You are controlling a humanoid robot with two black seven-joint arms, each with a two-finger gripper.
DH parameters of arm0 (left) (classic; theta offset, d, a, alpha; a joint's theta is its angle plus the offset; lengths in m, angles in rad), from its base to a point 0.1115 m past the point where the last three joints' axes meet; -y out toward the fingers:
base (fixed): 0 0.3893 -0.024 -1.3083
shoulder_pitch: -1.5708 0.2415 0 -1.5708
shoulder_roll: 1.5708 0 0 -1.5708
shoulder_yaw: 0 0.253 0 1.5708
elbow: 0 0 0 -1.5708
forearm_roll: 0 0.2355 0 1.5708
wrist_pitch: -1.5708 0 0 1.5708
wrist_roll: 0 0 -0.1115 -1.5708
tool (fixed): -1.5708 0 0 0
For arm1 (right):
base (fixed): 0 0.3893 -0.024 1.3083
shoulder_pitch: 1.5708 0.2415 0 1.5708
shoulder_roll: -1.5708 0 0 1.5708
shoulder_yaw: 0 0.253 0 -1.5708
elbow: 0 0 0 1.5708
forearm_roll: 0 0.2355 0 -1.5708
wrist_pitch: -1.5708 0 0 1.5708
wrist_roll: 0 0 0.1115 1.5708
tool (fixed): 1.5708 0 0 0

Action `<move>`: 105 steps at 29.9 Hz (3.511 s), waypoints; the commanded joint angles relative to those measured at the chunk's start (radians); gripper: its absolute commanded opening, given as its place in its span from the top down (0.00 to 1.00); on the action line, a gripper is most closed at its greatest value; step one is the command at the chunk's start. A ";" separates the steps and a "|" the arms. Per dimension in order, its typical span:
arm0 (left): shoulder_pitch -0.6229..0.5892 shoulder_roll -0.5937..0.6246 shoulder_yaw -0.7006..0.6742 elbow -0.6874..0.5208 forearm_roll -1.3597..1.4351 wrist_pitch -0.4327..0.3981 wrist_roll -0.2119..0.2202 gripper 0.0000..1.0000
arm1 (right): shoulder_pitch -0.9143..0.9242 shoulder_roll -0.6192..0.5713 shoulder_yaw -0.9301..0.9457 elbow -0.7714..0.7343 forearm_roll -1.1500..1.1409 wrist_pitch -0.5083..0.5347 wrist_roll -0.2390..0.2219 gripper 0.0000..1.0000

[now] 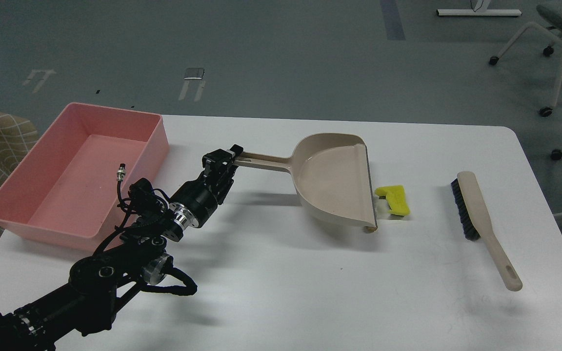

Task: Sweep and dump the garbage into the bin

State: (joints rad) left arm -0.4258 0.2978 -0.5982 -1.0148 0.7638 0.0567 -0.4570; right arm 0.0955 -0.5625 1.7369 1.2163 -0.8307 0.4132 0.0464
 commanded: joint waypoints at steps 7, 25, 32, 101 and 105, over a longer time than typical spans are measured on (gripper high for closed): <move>0.002 0.049 0.001 -0.002 0.003 -0.014 0.001 1.00 | -0.158 -0.128 -0.004 0.195 -0.419 0.001 0.013 0.00; 0.019 0.089 0.031 -0.030 0.065 -0.034 -0.032 1.00 | -0.295 -0.268 -0.224 0.393 -0.876 -0.001 0.073 0.09; 0.019 0.095 0.034 -0.028 0.065 -0.035 -0.032 1.00 | -0.296 -0.123 -0.237 0.374 -1.116 -0.002 0.070 0.13; 0.019 0.095 0.097 0.027 0.063 -0.028 -0.032 1.00 | 0.003 0.179 -0.675 0.364 -1.255 0.076 -0.031 0.96; 0.018 0.099 0.092 0.022 0.058 -0.028 -0.032 1.00 | 0.039 0.239 -0.729 0.371 -1.255 0.076 -0.049 0.96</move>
State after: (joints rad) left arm -0.4072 0.3928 -0.5020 -0.9882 0.8270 0.0293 -0.4888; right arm 0.1141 -0.3617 1.0374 1.5802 -2.0856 0.4891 0.0109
